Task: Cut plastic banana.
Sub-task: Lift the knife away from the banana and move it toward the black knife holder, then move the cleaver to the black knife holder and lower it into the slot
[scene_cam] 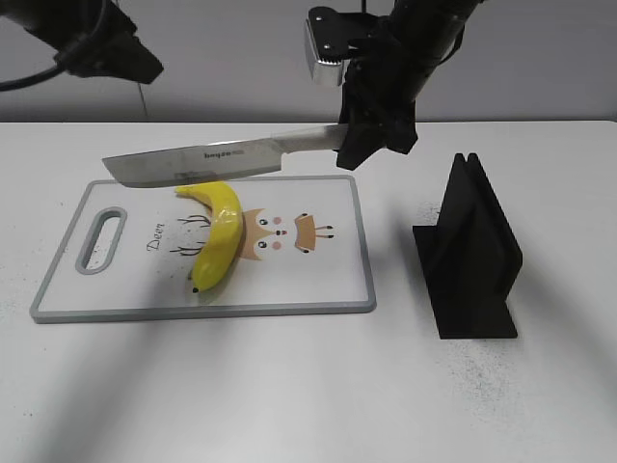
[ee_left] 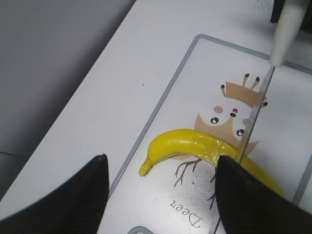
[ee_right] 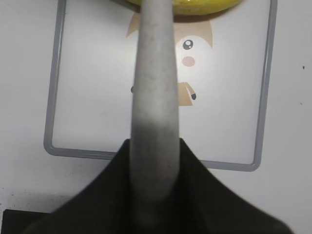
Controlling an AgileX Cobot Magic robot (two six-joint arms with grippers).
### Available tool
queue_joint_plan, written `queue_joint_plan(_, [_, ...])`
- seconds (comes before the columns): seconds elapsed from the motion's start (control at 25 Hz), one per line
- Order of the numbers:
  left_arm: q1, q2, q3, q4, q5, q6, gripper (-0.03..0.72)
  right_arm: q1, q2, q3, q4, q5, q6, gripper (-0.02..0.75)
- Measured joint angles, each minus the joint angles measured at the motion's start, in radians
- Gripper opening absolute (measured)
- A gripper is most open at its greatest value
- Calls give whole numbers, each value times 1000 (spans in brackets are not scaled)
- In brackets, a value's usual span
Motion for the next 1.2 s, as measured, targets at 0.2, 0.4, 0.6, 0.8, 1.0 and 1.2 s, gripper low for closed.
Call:
queue_joint_plan(0.2, [0,-79,0,47,12,-110,627,0,0,0,0,1,53,161])
queue_joint_plan(0.4, [0,-135,0,234,25,-406,618,0,0,0,-21,2,201,161])
queue_joint_plan(0.6, [36,-164,0,414,105,-723,612,0,0,-11,-61,13,411,161])
queue_joint_plan(0.8, [128,-165,0,442,233,-862,595,0,0,-73,-97,17,674,161])
queue_joint_plan(1.0, [216,-169,0,450,348,-948,588,0,-14,-107,-143,18,906,161])
queue_joint_plan(1.2, [252,-171,0,482,423,-992,588,0,-92,-66,-190,20,1153,161])
